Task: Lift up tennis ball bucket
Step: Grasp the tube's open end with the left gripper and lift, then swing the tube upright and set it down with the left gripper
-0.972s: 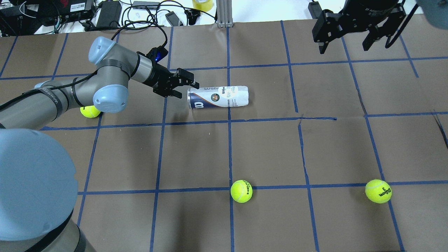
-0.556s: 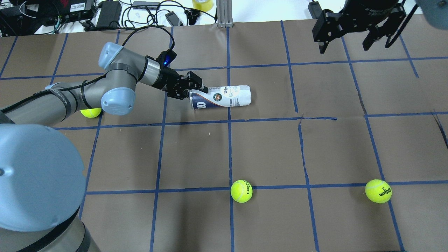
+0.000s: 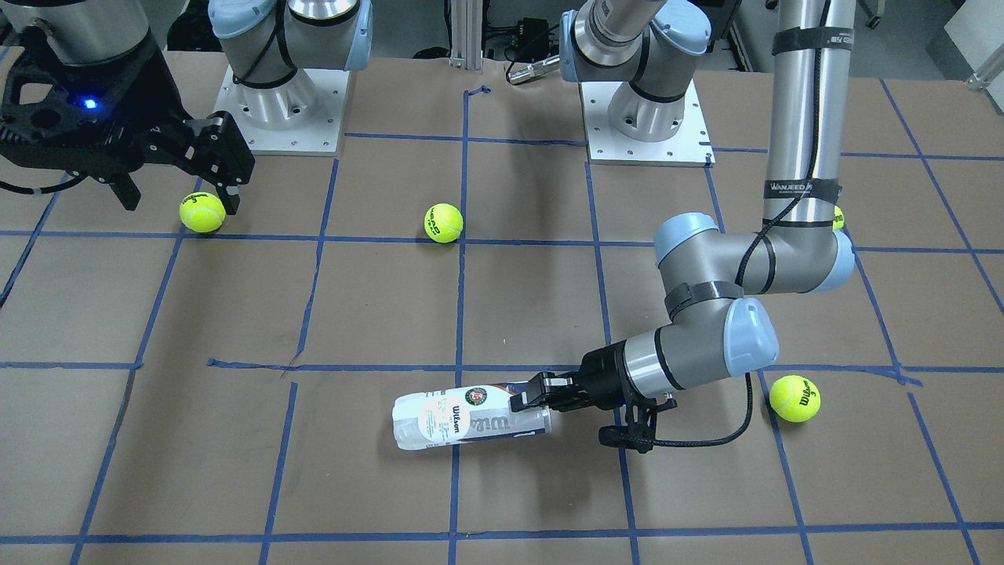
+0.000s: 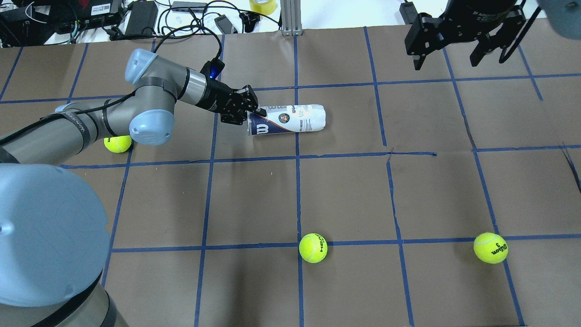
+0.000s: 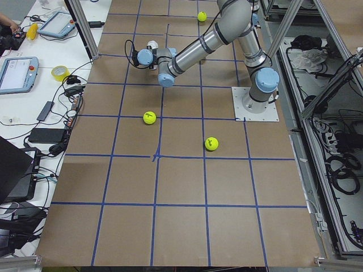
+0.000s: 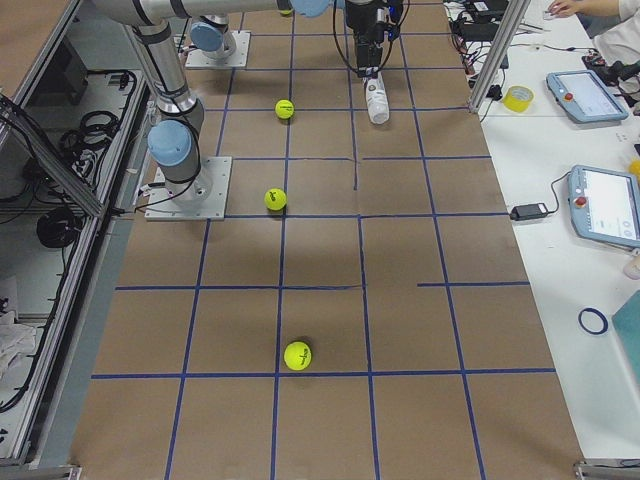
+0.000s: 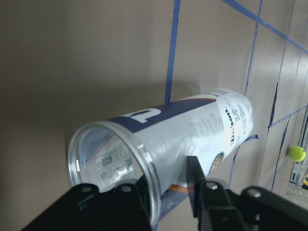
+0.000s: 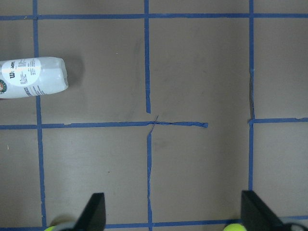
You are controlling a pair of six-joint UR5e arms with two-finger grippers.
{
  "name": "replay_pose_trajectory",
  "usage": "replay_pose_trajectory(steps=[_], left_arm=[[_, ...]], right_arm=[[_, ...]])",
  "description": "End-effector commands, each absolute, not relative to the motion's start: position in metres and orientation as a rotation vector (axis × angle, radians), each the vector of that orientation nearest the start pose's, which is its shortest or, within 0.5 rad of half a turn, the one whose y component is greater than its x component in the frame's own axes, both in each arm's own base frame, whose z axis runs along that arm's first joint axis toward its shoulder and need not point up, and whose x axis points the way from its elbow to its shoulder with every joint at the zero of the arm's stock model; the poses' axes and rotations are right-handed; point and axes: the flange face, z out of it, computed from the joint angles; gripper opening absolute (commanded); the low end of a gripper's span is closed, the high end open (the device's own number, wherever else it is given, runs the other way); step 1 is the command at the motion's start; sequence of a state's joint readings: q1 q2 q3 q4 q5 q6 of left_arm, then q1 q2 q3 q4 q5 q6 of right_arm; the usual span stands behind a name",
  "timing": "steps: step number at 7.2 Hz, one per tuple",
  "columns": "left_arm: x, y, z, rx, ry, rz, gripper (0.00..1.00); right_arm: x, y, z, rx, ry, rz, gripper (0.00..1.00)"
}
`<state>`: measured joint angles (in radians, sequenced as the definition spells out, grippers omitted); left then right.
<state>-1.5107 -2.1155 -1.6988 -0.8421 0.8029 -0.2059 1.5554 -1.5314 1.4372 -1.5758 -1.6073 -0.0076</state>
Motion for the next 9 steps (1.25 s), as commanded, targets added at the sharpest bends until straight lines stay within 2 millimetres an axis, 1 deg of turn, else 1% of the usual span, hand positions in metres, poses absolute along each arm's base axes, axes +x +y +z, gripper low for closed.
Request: replay_pose_trajectory(steps=[1, 2, 3, 4, 5, 6, 7, 8, 9], left_arm=[[-0.178, -0.681, 0.301, 0.536, -2.331, 0.075, 0.00], [-0.176, -0.697, 0.342, 0.586, -2.345, 0.140, 0.00], [-0.176, -0.704, 0.370, 0.605, -2.445, 0.227, 0.00], [-0.193, -0.701, 0.383, 0.565, -2.630, 0.330, 0.00], [-0.210, -0.694, 0.383, 0.296, -2.843, 0.355, 0.00], [-0.217, -0.687, 0.381, 0.059, -2.954, 0.329, 0.00], [-0.231, -0.676, 0.374, -0.100, -2.980, 0.238, 0.00], [-0.246, -0.662, 0.364, -0.211, -3.033, 0.147, 0.00], [-0.250, -0.659, 0.350, -0.241, -3.041, 0.104, 0.00]], right_arm=[[0.122, -0.519, 0.535, 0.017, 3.174, -0.160, 1.00], [0.122, -0.519, 0.535, 0.020, 3.173, -0.167, 1.00], [0.122, -0.519, 0.535, 0.018, 3.173, -0.167, 1.00], [0.122, -0.519, 0.536, 0.020, 3.173, -0.170, 1.00], [0.122, -0.519, 0.536, 0.020, 3.172, -0.170, 1.00], [0.122, -0.519, 0.536, 0.020, 3.173, -0.170, 1.00], [0.122, -0.519, 0.536, 0.017, 3.172, -0.170, 1.00], [0.122, -0.519, 0.536, 0.017, 3.172, -0.170, 1.00], [0.122, -0.519, 0.536, 0.015, 3.172, -0.170, 1.00]])
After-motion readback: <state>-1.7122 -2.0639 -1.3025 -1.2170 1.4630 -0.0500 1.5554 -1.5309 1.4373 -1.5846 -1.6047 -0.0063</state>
